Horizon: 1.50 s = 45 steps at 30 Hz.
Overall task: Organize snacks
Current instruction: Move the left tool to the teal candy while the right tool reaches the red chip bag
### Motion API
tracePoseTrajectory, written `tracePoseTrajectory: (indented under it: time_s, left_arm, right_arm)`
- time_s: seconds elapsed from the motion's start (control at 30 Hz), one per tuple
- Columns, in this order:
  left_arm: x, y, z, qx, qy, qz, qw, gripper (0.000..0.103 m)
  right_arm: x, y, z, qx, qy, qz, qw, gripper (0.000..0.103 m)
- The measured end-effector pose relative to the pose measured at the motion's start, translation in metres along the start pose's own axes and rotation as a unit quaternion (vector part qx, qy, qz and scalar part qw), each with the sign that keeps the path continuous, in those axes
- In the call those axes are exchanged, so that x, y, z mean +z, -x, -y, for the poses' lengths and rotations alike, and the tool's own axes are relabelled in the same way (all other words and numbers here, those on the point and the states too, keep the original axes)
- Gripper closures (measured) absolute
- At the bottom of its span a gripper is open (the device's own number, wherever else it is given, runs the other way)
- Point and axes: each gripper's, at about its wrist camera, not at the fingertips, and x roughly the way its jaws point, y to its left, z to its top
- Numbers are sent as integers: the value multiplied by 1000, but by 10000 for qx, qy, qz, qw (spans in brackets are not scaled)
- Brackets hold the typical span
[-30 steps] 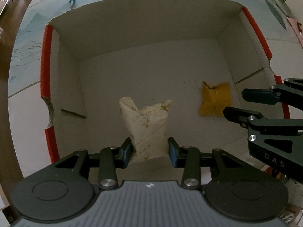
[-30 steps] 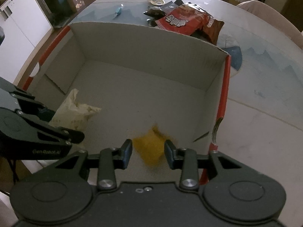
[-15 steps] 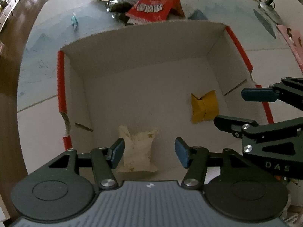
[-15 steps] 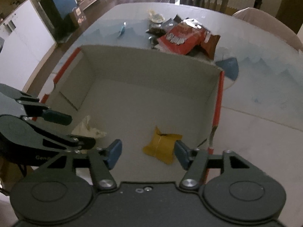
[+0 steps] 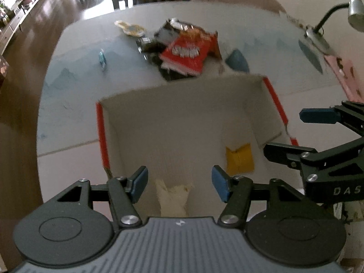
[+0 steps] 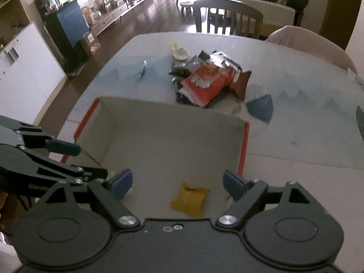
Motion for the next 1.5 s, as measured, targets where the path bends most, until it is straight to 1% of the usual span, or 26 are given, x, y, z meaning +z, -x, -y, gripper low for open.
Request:
tracePoseTrajectory:
  time_s: [0.07, 0.1, 0.17, 0.27, 0.37, 0.5, 0.67, 0.8, 0.87, 0.93, 0.97, 1.03, 1.17, 1.2, 1.3, 1.37, 1.5]
  left_arm:
    - [8, 8, -4, 15, 14, 122, 9999, 41]
    - [12, 11, -7, 29, 26, 181, 9998, 35]
    - [20, 20, -12, 75, 102, 369, 9992, 29]
    - [34, 31, -20, 88, 201, 603, 9979, 28]
    - [46, 39, -29, 13, 327, 751, 9966, 22]
    - [67, 45, -38, 26, 429, 872, 9953, 21]
    - [97, 44, -43, 192, 402, 900, 9949, 21]
    - [126, 37, -54, 179, 461, 782, 9957, 21]
    - [142, 33, -63, 253, 526, 770, 9953, 21]
    - [157, 26, -74, 267, 658, 768, 9945, 21]
    - [164, 21, -79, 267, 704, 748, 9943, 19]
    - [177, 9, -89, 326, 732, 692, 9944, 18]
    - [203, -25, -111, 445, 876, 364, 9945, 18]
    - [209, -36, -117, 487, 927, 229, 9942, 18]
    - [221, -65, -134, 584, 1043, -138, 9927, 18]
    - [226, -82, -145, 622, 1210, -273, 9903, 18]
    - [237, -116, -164, 622, 1304, -592, 9877, 18]
  right_arm:
    - [8, 3, 3, 17, -36, 56, 10000, 13]
    - [12, 5, 5, 16, -47, 79, 10000, 11]
    - [20, 8, 8, 38, -59, 168, 9998, 5]
    - [33, 12, 13, 62, -43, 336, 9994, 4]
    - [48, 14, 20, 50, -86, 435, 9990, 1]
    - [69, 9, 30, 8, -126, 469, 9988, 1]
    - [96, -3, 42, -36, -105, 470, 9988, 1]
    - [121, -17, 53, -56, -155, 417, 9990, 1]
    - [133, -24, 57, -96, -107, 413, 9990, 1]
    - [146, -33, 61, -97, -100, 373, 9992, 1]
    - [152, -39, 62, -103, -109, 345, 9993, 1]
    - [162, -49, 66, -88, -129, 261, 9995, 1]
    - [179, -80, 76, -130, -263, -28, 9996, 1]
    - [181, -89, 78, -166, -255, -98, 9995, 1]
    - [186, -115, 81, -236, -223, -328, 9989, 1]
    - [189, -131, 83, -253, -273, -469, 9982, 1]
    - [190, -158, 89, -243, -644, -716, 9951, 2]
